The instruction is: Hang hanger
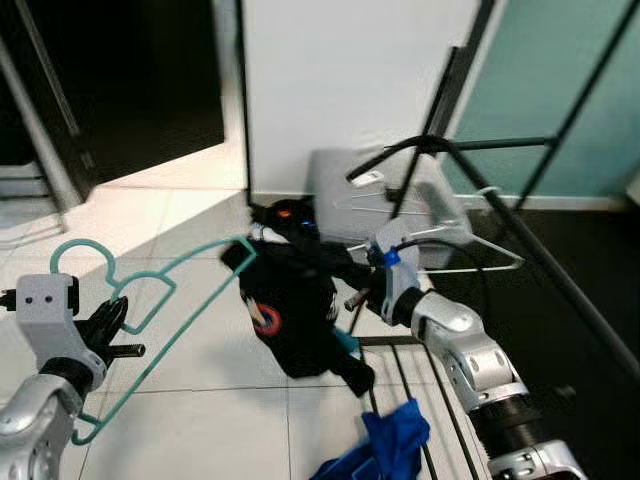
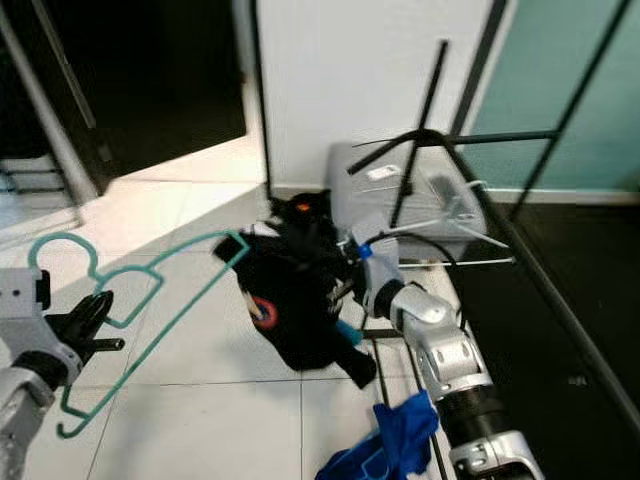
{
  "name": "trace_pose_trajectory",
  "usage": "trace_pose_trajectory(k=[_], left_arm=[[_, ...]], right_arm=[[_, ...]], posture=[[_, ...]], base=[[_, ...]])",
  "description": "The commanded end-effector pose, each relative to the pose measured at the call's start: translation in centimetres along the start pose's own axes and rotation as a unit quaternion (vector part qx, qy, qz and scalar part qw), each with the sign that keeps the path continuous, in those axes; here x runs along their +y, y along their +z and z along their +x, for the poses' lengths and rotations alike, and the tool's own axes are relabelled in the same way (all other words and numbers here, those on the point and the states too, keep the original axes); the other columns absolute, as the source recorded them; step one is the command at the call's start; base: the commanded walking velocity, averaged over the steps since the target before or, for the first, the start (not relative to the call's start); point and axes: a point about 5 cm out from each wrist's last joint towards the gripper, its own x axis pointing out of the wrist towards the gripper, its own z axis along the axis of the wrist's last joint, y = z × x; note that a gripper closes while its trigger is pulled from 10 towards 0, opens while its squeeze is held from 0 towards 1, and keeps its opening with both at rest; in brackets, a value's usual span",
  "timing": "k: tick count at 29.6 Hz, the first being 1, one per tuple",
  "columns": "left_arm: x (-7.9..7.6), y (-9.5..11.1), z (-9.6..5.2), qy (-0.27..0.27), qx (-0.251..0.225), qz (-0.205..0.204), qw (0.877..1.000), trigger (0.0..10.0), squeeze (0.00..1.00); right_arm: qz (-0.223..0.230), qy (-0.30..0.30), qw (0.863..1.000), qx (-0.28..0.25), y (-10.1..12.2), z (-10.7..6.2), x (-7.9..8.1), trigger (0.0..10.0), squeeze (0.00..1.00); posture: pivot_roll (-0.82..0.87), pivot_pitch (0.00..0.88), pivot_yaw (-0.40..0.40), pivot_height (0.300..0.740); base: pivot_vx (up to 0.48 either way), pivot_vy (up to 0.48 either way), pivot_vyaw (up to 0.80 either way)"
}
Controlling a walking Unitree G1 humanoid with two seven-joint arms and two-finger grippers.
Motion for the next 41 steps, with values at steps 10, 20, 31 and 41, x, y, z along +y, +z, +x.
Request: trace_pose_trajectory(k=[10,20,31,41], left_arm=[[-7.5,-0.8,-0.4,-0.254,0.085,0.105,0.958,10.0,0.00],[-8.0,-2.2,-3.4,-0.385,0.200,0.172,0.884,10.0,0.00],[-5.7,1.0,-10.0,-0.579,0.307,0.257,0.711,10.0,0.00],[-3.0,6.1,-1.0,-0.310,0.110,0.242,0.913,10.0,0.00]], right_arm=[[0.007,-0.068,0.998,-0.005,-0.5,0.5,-1.2,10.0,0.00],[0.014,-0.077,0.997,-0.019,0.0,1.4,-1.1,10.0,0.00],[0.002,-0.078,0.997,-0.014,-0.1,2.2,-0.9,10.0,0.00],[0.000,-0.117,0.993,-0.007,-0.4,1.8,-2.3,10.0,0.00]], posture=[[0.03,0.074,-0.061,0.740],[0.03,0.066,-0.069,0.740],[0.04,0.055,-0.069,0.740],[0.04,0.060,-0.069,0.740]], base=[[0.000,0.000,0.79],[0.000,0.000,0.79],[0.000,0.000,0.79],[0.000,0.000,0.32]])
